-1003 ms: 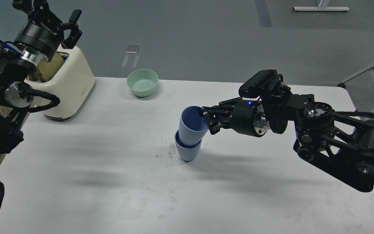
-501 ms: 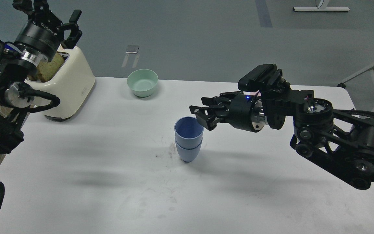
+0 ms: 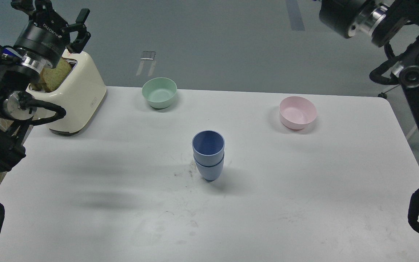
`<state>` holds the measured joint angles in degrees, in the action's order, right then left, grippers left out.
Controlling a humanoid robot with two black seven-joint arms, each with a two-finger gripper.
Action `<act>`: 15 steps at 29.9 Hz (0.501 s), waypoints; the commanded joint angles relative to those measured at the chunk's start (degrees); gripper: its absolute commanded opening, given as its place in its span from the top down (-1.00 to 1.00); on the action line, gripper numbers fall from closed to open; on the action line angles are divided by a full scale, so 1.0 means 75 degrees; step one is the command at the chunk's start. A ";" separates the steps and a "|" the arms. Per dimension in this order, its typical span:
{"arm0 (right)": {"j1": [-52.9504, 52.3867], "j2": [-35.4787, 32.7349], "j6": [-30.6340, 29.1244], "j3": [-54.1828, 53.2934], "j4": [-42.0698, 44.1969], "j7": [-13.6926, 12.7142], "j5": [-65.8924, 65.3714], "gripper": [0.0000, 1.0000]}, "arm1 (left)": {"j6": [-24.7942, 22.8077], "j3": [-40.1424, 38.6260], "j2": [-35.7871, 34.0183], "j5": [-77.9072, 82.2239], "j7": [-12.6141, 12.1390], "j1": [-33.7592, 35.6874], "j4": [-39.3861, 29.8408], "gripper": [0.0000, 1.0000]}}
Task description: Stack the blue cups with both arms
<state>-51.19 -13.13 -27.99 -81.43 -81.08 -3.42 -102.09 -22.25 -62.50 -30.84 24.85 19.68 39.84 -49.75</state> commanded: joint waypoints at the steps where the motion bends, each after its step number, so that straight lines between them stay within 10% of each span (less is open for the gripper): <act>1: -0.0065 -0.0030 -0.0001 -0.1083 0.0626 -0.0001 0.0837 -0.99 | 0.0002 -0.0034 0.0080 -0.0020 0.0001 0.0020 0.0012 -0.95; 15: 0.0404 -0.0370 -0.0001 -0.1823 0.3849 -0.0012 0.5737 -1.00 | -0.0010 -0.0034 0.0279 -0.0594 -0.0011 0.0149 0.0012 -0.95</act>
<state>-49.39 -16.03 -27.99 -95.04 -55.71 -3.52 -65.29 -22.30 -62.79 -29.51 20.61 19.65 41.08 -49.65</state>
